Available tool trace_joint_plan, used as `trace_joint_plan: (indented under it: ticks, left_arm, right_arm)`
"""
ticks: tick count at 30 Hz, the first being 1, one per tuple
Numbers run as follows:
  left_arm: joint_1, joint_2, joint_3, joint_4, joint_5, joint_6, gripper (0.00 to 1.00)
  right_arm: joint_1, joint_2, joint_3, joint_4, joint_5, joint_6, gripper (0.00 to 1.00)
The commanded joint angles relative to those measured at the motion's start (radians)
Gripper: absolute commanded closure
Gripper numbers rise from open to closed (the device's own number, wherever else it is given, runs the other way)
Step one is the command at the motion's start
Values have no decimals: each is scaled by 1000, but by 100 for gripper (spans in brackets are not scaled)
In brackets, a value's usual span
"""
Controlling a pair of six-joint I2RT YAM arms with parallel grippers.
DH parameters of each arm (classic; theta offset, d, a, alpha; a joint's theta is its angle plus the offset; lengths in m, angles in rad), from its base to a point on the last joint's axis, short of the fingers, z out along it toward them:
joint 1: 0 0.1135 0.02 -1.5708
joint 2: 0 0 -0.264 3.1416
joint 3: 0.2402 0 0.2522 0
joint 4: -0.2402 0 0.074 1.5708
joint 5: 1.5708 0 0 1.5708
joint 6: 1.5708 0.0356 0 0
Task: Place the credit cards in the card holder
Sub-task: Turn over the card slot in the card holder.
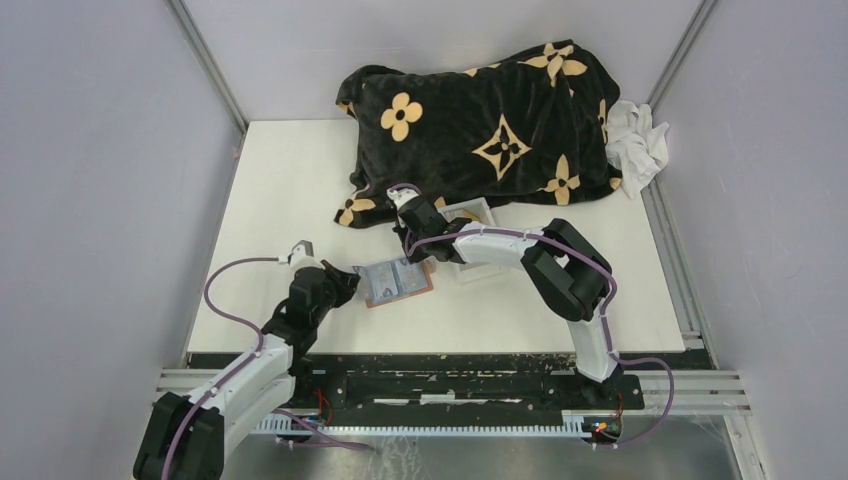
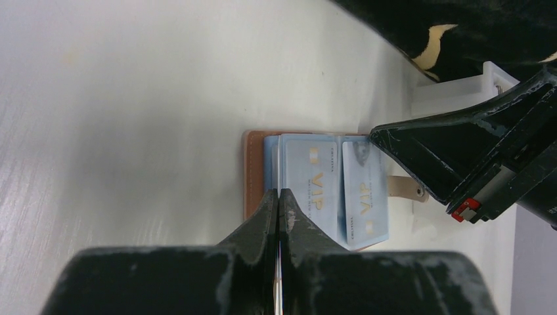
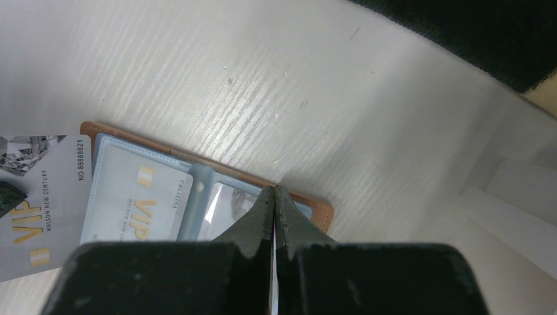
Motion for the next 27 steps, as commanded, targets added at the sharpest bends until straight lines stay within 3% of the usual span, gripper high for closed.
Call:
trace_joint_plan:
  ticks: [1,15,27]
  left_arm:
    - [8,-15,-14,67,21,-52,97]
    - [9,-60,-27,99,45,-98,97]
    - [9,23,-48,261,104,-153,97]
  right_arm:
    - [3,-2,34,19,-5,0,99]
    - [3,0,32,15,-6,0,99]
    - [3,-2,37,0,-8,-1,99]
